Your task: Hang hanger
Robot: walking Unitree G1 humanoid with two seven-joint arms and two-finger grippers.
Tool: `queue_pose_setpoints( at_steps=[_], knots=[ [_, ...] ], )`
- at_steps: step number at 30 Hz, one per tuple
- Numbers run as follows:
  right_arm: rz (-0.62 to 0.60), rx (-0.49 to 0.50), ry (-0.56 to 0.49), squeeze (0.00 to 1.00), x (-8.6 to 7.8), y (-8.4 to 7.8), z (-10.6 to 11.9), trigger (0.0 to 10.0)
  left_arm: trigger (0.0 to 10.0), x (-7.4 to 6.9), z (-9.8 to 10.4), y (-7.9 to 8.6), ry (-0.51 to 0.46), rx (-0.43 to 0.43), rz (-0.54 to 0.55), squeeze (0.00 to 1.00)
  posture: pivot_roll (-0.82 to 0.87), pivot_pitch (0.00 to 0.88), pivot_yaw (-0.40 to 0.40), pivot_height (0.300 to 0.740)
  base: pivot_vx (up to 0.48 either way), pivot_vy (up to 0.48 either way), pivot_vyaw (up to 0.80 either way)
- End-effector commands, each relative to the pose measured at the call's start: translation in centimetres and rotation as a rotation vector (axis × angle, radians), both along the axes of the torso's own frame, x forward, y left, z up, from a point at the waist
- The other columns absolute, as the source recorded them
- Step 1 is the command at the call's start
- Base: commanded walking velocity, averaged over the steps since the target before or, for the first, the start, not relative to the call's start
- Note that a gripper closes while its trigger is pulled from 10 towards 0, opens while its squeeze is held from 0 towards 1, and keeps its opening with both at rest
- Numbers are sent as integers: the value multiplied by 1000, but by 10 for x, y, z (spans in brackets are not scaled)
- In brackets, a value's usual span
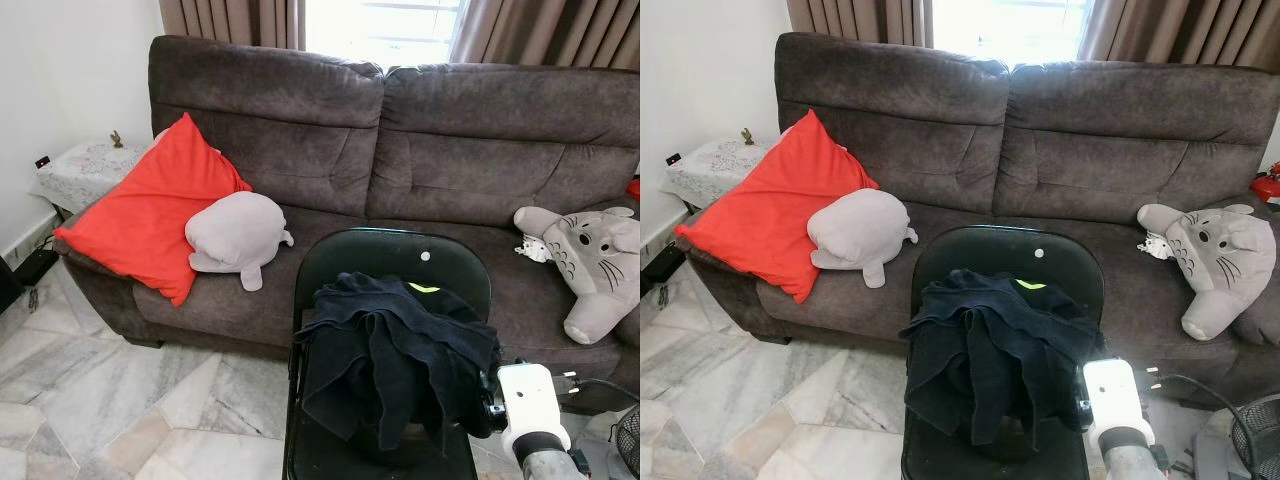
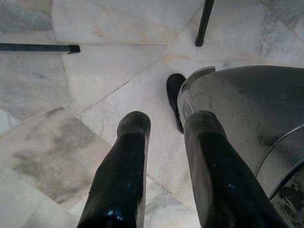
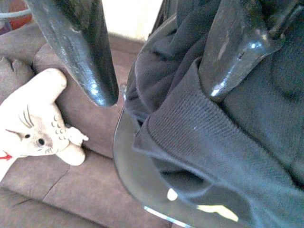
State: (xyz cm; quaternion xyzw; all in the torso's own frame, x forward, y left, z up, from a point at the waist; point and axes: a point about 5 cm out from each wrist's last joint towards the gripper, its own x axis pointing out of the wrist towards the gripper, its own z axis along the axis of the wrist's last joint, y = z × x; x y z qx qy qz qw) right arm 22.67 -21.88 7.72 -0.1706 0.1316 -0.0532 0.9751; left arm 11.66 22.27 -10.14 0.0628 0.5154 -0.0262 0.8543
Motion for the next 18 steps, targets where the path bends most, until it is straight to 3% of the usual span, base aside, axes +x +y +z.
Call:
queue_pose_setpoints(
  at_steps=[1,11,18],
  knots=[
    [-22,17,-23,0,3,-3,2,10000,10000,-2,0,1,6,4,-4,0,-9,0,-8,740,0,0,0],
    [-91,3,-81,0,10,-11,9,10000,10000,-1,0,1,7,4,-8,0,-9,0,-7,740,0,0,0],
    [-152,90,-15,0,12,-16,-3,10000,10000,-1,0,1,7,5,-9,0,-8,0,-6,740,0,0,0]
  ],
)
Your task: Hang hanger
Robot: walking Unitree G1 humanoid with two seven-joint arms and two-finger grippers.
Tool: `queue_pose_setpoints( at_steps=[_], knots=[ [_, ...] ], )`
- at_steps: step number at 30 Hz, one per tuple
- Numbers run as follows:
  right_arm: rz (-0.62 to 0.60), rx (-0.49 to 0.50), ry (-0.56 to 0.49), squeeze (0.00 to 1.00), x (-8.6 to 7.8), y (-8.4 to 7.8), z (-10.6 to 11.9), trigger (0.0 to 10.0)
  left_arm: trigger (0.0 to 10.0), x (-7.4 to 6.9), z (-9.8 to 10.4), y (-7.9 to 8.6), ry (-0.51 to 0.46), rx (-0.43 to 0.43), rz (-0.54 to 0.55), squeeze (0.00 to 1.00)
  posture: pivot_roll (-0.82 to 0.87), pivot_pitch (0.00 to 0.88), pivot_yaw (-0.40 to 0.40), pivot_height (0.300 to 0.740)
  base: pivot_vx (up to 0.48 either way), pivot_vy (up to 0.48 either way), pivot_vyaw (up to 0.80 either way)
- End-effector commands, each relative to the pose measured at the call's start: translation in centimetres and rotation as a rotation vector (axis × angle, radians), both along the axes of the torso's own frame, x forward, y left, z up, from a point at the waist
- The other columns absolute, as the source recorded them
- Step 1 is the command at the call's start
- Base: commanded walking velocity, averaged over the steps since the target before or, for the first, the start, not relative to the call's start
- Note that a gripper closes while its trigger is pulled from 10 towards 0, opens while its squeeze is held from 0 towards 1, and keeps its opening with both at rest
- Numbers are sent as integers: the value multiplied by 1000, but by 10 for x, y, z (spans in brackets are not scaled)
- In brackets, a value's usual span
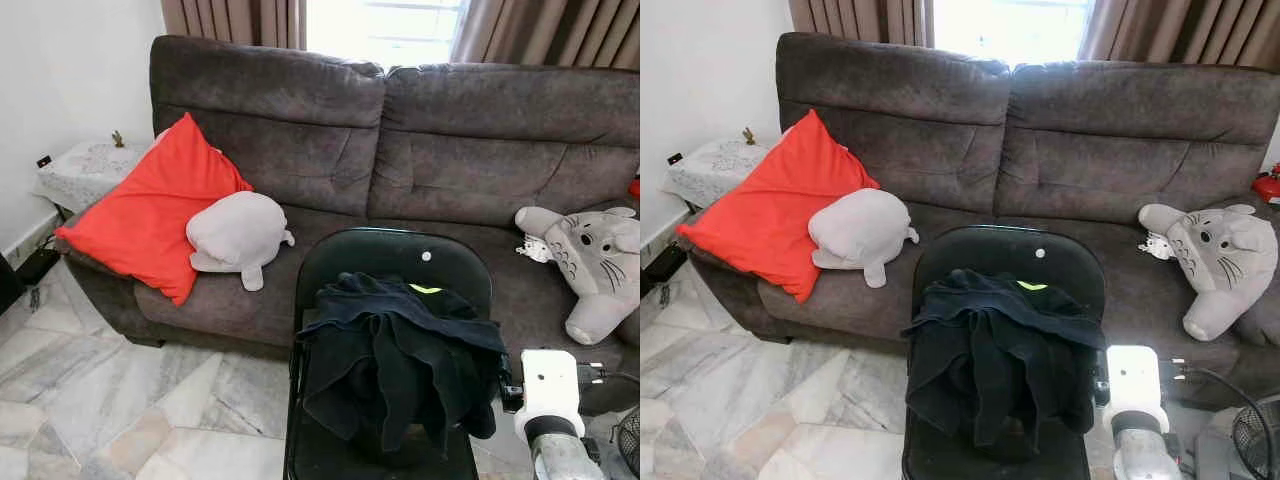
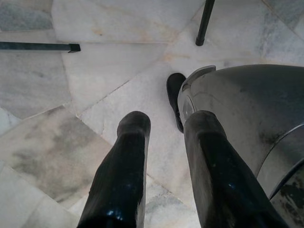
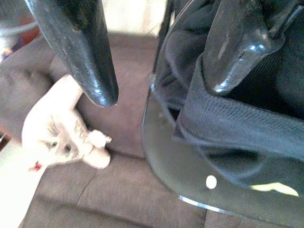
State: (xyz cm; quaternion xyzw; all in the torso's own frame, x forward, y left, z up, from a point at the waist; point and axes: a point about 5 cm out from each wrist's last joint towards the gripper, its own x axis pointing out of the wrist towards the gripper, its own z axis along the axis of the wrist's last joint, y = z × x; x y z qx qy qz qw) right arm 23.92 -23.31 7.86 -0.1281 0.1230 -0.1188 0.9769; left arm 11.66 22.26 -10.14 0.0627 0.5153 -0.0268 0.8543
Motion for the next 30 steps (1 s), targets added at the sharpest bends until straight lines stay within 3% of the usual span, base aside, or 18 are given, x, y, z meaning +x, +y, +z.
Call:
queue_pose_setpoints(
  at_steps=[1,4,13,25,26,27,30],
  knots=[
    [-14,27,28,0,0,-2,-5,10000,10000,-1,0,1,7,6,-8,0,-8,0,-6,740,0,0,0],
    [-22,113,5,0,6,1,-8,10000,10000,-2,0,1,8,7,-11,0,-5,0,-3,740,0,0,0],
    [30,191,-48,0,18,8,-9,10000,10000,-2,0,2,9,12,-14,0,0,1,-2,740,0,0,0],
    [30,166,-18,0,21,7,-15,10000,10000,-2,0,2,12,12,-19,0,1,2,-1,740,0,0,0],
    [20,162,-7,0,21,5,-17,3725,10000,-2,0,2,12,12,-20,0,1,2,-1,740,0,0,0],
    [1,162,1,0,19,3,-20,0,10000,-2,0,2,12,12,-20,0,3,3,-1,740,0,0,0],
    [6,165,-3,0,20,3,-20,0,10000,-2,0,2,12,12,-21,0,4,4,-1,740,0,0,0]
  ],
)
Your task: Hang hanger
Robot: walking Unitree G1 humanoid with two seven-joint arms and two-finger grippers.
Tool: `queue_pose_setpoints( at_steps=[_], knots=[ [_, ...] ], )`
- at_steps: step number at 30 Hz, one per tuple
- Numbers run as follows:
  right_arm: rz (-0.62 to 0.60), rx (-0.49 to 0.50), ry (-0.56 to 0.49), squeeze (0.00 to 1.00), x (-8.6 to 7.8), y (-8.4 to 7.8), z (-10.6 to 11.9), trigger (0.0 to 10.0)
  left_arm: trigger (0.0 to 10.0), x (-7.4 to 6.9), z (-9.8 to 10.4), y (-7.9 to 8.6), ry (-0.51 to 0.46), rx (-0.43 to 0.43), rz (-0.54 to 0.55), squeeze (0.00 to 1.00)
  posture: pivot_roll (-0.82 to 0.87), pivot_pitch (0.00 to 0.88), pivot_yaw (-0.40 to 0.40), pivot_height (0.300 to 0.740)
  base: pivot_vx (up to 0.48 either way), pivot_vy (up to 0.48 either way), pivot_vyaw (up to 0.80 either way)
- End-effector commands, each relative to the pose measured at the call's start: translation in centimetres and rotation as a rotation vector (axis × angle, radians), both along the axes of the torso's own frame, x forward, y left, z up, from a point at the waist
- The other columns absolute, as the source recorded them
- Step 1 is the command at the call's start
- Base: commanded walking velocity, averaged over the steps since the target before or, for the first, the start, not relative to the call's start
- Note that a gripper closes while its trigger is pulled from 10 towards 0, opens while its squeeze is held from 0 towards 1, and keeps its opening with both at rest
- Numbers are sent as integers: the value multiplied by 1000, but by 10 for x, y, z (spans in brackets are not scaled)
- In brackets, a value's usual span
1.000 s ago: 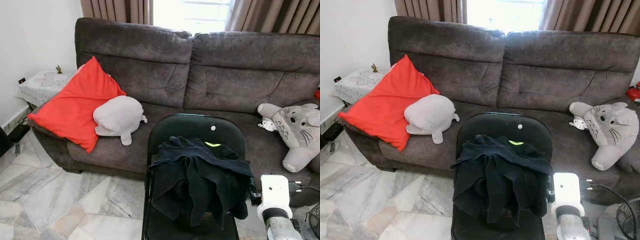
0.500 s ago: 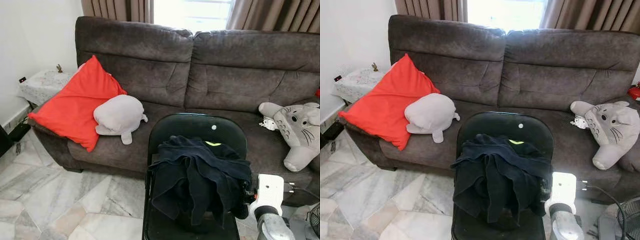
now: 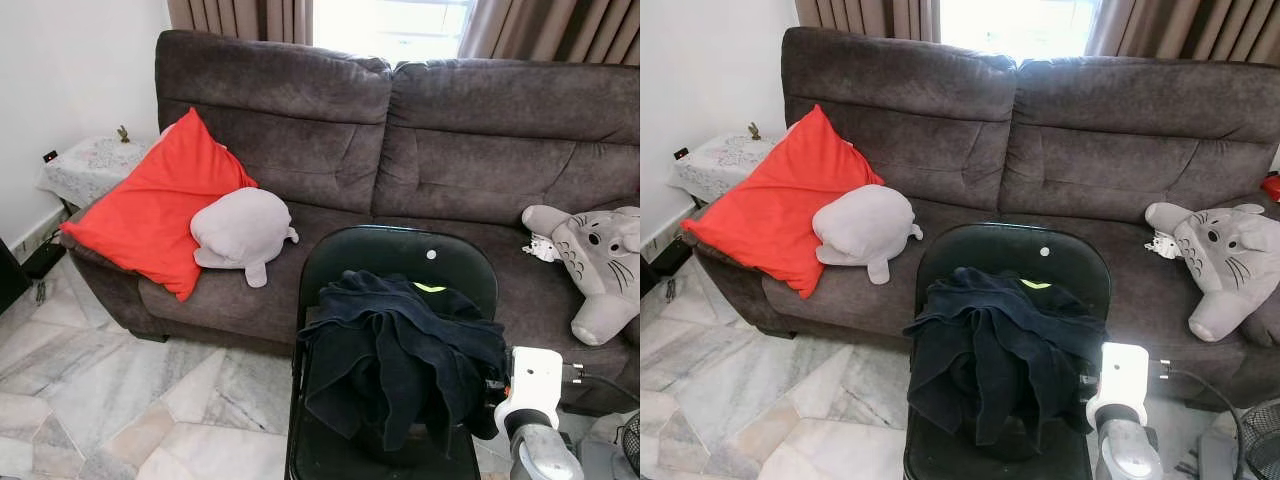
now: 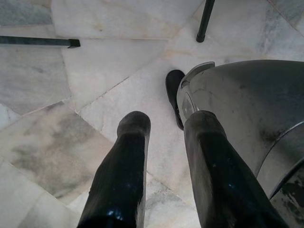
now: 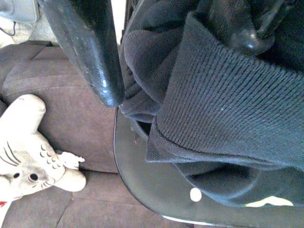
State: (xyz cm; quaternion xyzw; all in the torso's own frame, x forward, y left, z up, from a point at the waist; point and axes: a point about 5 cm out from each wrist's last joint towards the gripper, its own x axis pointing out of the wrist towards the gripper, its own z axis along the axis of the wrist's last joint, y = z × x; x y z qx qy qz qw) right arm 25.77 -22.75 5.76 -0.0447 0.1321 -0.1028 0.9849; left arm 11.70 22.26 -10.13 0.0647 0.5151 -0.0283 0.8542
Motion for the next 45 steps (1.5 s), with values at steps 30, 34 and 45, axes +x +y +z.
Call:
queue_pose_setpoints(
  at_steps=[30,34,45],
  knots=[
    [14,-14,-43,0,12,1,5,0,10000,-3,0,3,15,15,-26,0,12,5,2,740,0,0,0],
    [14,-14,-48,0,12,1,5,0,10000,-3,0,3,15,15,-25,0,12,5,2,740,0,0,0],
    [-36,-56,-91,0,22,-9,20,0,10000,-3,0,3,15,17,-28,0,12,0,4,740,0,0,0]
  ],
)
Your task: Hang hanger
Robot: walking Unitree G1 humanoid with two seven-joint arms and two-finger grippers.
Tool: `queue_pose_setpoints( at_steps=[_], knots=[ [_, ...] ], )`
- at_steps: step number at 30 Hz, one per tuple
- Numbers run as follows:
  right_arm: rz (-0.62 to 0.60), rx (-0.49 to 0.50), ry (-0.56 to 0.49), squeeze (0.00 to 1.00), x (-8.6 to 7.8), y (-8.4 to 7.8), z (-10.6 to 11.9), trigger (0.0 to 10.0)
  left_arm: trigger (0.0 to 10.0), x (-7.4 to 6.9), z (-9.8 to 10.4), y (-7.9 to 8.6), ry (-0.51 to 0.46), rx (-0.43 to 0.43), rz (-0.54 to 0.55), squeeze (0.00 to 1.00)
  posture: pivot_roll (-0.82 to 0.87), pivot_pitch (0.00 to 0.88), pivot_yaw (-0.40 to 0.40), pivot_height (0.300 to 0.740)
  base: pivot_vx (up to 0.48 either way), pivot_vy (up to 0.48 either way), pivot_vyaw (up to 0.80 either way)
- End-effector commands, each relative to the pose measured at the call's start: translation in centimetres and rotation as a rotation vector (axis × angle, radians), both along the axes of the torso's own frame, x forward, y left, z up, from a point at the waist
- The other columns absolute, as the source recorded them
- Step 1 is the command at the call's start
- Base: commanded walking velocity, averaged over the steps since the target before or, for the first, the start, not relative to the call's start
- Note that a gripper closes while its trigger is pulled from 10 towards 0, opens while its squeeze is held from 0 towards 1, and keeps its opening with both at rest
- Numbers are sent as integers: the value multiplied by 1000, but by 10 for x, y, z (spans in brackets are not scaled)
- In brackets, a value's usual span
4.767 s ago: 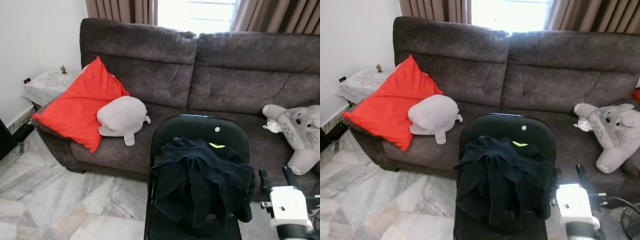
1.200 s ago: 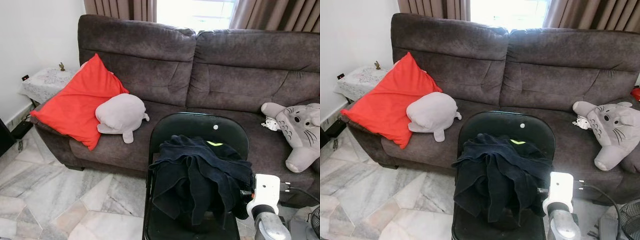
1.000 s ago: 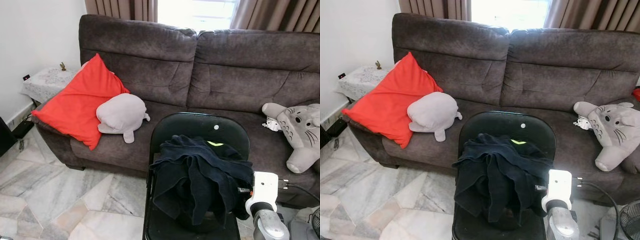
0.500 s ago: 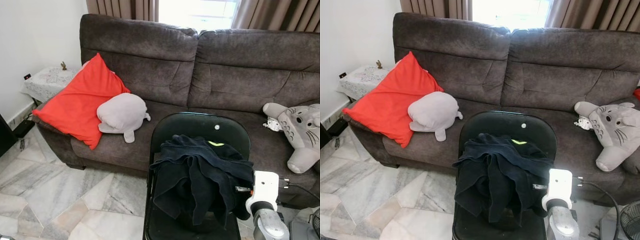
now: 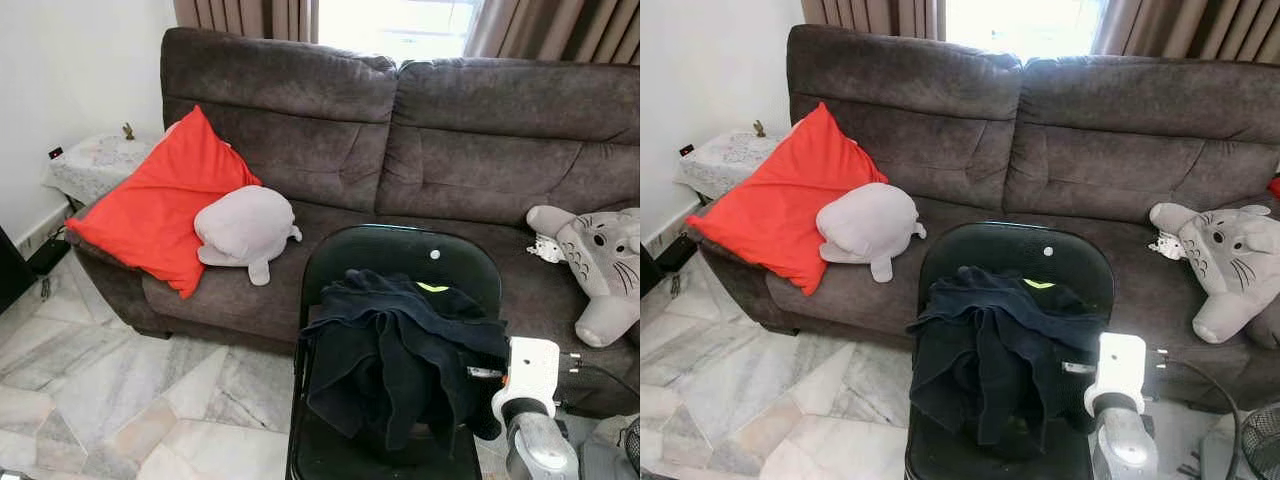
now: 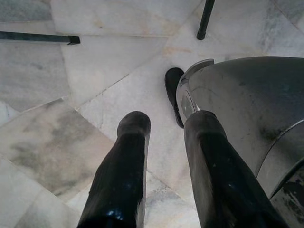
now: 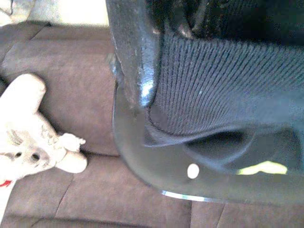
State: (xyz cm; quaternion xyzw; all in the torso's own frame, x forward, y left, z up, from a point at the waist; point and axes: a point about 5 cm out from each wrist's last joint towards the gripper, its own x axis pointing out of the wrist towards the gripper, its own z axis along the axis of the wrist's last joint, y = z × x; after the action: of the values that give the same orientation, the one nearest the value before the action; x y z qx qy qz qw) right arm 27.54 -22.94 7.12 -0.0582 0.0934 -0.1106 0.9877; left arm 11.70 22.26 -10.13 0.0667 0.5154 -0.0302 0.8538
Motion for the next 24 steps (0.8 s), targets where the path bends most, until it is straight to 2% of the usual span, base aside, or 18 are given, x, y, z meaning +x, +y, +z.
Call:
queue_pose_setpoints(
  at_steps=[1,4,8,9,13,14,19,20,21,22,24],
  knots=[
    [-38,-23,-28,0,7,-9,10,0,10000,-3,0,3,14,16,-22,0,12,0,4,740,0,0,0],
    [-100,-55,-120,0,23,-24,40,0,10000,-2,0,3,14,18,-22,0,6,0,8,740,0,0,0],
    [-114,-86,-210,0,36,-29,69,0,10000,-2,0,3,13,21,-21,0,1,0,10,740,0,0,0],
    [-122,-101,-254,0,42,-31,83,0,10000,-2,0,3,12,22,-21,0,3,0,12,740,0,0,0],
    [-142,-102,-319,0,49,-33,102,0,10000,-1,0,3,12,24,-22,0,-1,2,18,740,0,0,0],
    [-157,-98,-379,0,59,-33,123,0,10000,-1,0,4,12,26,-24,0,-8,3,26,740,0,0,0],
    [-156,-105,-507,0,72,-29,163,0,10000,0,1,4,12,31,-27,0,-8,4,32,740,0,0,0],
    [-136,-97,-593,0,76,-24,187,0,10000,1,1,4,11,33,-26,0,-10,4,33,740,0,0,0],
    [-115,-104,-642,0,77,-19,201,0,10000,1,1,5,12,38,-27,0,-10,5,33,740,0,0,0],
    [-106,-113,-658,0,78,-17,205,0,10000,1,1,5,13,41,-28,0,-10,5,33,740,0,0,0],
    [-32,-145,-751,0,78,-1,229,0,10000,1,1,6,15,48,-29,0,-12,7,33,740,0,0,0]
  ],
)
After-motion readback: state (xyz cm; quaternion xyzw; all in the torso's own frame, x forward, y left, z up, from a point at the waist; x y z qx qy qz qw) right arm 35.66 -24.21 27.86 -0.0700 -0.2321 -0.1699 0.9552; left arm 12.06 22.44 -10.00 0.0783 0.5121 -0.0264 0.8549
